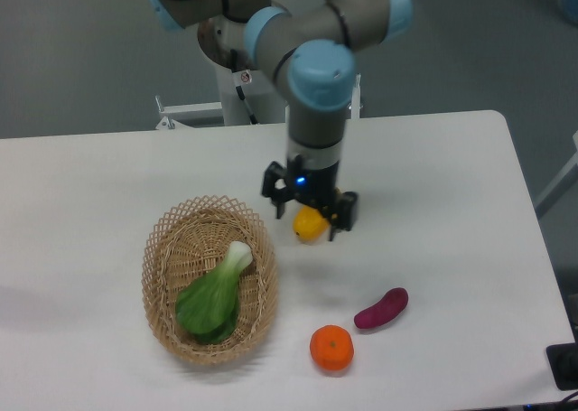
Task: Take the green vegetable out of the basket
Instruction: 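Move the open gripper over the wicker basket above the bok choy, then lower the gripper onto the bok choy stem and close it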
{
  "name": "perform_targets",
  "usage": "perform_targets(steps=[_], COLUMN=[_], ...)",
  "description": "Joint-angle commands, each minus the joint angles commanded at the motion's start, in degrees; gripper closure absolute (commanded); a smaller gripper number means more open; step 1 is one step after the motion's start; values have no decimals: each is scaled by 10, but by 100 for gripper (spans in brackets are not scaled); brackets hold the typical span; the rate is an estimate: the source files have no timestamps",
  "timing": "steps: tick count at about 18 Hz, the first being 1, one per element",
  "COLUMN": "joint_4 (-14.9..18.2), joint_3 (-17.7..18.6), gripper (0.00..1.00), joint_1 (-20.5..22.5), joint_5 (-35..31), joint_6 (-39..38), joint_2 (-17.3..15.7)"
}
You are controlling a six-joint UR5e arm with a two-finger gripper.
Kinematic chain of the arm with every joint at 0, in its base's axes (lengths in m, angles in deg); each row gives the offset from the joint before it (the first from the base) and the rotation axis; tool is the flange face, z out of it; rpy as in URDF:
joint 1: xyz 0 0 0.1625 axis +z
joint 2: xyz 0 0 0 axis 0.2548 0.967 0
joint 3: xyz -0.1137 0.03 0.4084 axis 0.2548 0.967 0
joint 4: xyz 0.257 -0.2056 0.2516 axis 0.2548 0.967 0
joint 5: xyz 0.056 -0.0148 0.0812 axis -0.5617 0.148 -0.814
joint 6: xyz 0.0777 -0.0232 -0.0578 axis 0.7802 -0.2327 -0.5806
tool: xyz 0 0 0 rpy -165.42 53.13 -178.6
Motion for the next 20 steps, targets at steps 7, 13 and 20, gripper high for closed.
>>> perform_targets(steps=[7,13,20], joint_4=[-51,-57,-61], joint_3=[12,15,13], gripper=[0,0,0], joint_1=[-62,-84,-84], joint_5=[-12,-35,-35], joint_6=[-50,-51,-51], joint_2=[48,68,90])
